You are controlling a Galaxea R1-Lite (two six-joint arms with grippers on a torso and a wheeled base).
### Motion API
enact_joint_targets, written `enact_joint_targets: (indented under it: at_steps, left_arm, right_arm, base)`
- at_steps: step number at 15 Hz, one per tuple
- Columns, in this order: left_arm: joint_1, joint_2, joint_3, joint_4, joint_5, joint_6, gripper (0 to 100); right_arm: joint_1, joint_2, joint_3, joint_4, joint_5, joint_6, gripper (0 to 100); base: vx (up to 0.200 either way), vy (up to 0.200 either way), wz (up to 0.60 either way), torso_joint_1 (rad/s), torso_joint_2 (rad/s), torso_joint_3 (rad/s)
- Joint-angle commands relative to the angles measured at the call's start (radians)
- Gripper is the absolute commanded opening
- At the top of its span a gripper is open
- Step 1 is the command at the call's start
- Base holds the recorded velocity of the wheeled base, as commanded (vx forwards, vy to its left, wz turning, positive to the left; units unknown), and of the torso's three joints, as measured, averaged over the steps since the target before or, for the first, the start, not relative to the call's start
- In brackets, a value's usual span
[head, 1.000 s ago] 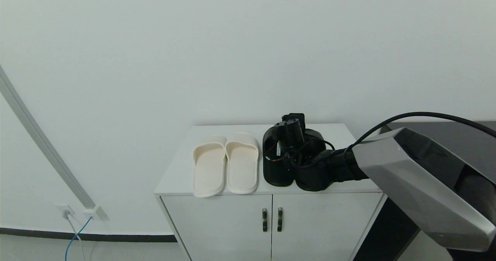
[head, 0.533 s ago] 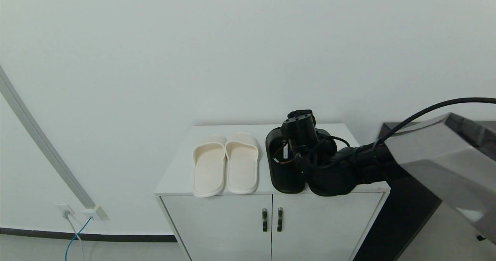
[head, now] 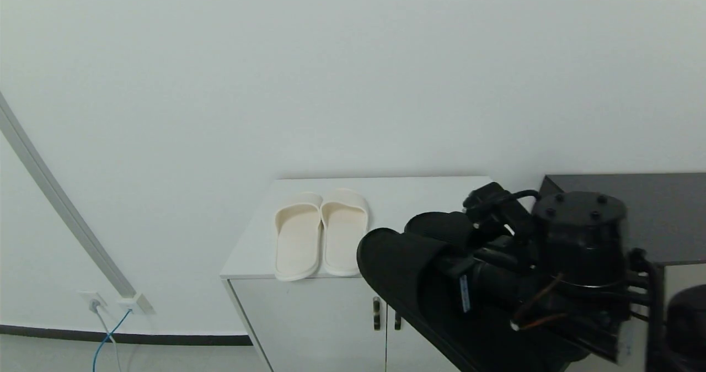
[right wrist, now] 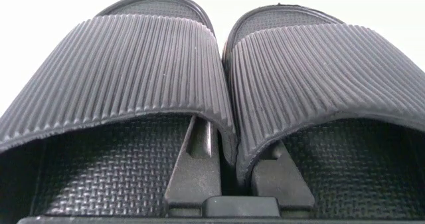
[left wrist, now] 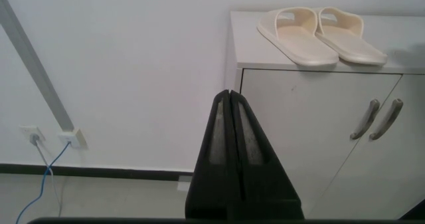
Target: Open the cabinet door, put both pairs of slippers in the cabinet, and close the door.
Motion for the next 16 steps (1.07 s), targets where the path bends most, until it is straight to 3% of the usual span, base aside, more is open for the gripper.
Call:
enact_joint_targets:
  at_steps: [1,4,10,16]
  left_arm:
    - [0.000,0.000,0.000,0.000,0.000,-0.001,0]
    - [0.000,0.000,0.000,0.000,0.000,0.006,0]
    - [0.000,0.000,0.000,0.000,0.000,0.004,0]
    - [0.000,0.000,0.000,0.000,0.000,0.004,0]
  right_arm:
    - [-0.013,-0.181,0.100,-0.026,0.084,-0.050,0]
    - [-0.018,-0.182,0.167,-0.041,0.150,-0.175,0]
    - [-0.015,-0.178,0.184,-0.066,0.172,-0.161,0]
    - [-0.015,-0.171,0.195,-0.064,0.173,-0.161,0]
  base:
    - [0.000,0.000,0.00,0.000,0.00,0.000]
    - [0.000,0.000,0.00,0.000,0.00,0.000]
    - [0.000,0.000,0.00,0.000,0.00,0.000]
    - [-0.200,0.000,0.00,0.003,0.00,0.005]
